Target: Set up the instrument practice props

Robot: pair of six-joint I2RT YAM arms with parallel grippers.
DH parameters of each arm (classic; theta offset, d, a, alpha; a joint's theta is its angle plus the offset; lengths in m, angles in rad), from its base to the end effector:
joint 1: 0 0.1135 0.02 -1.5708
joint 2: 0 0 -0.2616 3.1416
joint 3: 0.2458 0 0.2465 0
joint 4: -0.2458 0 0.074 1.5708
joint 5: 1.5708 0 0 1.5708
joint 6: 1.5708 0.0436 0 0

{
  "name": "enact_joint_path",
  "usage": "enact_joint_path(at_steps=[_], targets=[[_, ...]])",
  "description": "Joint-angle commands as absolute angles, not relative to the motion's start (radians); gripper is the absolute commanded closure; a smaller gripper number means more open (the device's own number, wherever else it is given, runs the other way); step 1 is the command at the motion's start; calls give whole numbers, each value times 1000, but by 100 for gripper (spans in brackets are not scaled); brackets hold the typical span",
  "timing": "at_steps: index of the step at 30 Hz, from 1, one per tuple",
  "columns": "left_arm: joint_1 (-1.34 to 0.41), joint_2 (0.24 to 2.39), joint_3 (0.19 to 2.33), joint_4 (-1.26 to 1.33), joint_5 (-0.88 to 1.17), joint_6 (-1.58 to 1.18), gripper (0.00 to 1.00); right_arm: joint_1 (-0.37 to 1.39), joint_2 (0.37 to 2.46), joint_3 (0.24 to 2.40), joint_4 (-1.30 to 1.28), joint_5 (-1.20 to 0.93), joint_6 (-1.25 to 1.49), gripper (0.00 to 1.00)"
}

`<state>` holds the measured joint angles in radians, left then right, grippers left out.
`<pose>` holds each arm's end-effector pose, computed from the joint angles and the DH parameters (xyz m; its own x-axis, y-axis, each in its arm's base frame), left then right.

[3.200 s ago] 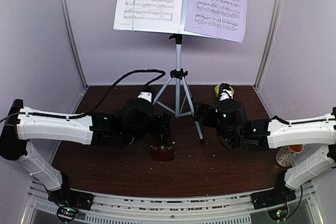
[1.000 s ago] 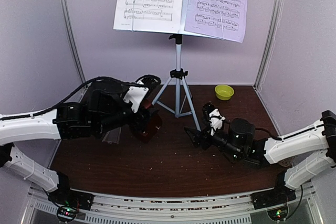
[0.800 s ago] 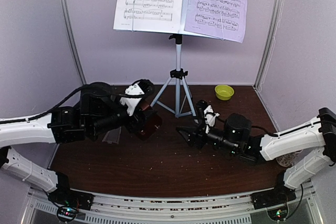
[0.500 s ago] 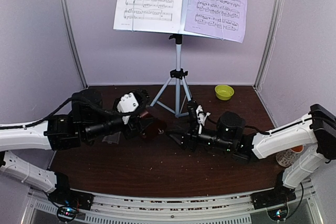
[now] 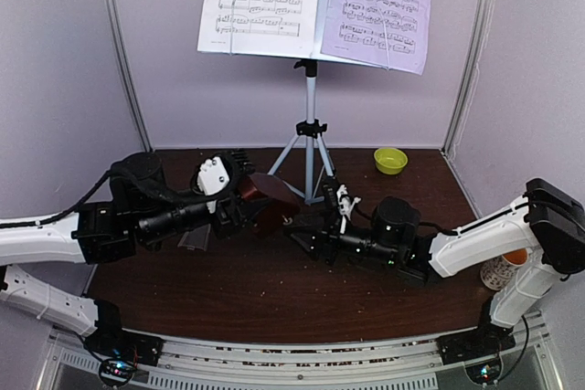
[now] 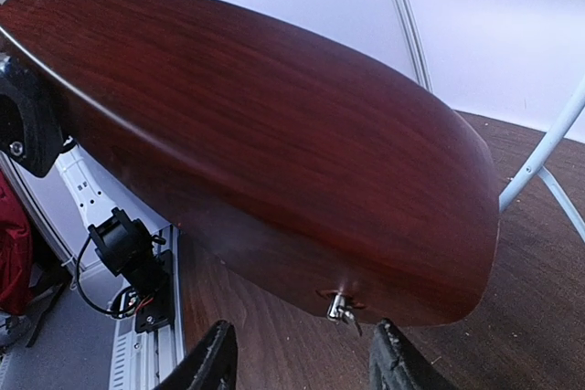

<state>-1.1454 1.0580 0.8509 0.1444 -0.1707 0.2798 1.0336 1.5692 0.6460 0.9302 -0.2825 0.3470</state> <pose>0.1119 -0.2290 0.3437 0.2037 0.2098 -0.9563 0.8026 0.5235 0.2859 0.1572 0.2876 0.2214 -0.3257 0.0913 -0.9410 -0.9113 0.2349 0.3382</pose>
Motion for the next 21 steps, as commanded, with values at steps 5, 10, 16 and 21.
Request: enact_joint_path(at_steps=[5,10,16,21], targets=[[-1143,993,848,354,-111,313,81,1011,1578,625,1009,-247,397,50],[-1143,989,847,365,-106,309,81,1008,1580,638,999,-264,400,54],[-1143,993,844,385,-118,312,81,1011,1588,651,1013,-301,423,59],[-1143,995,843,392,-122,322,81,1016,1592,660,1008,-313,424,61]])
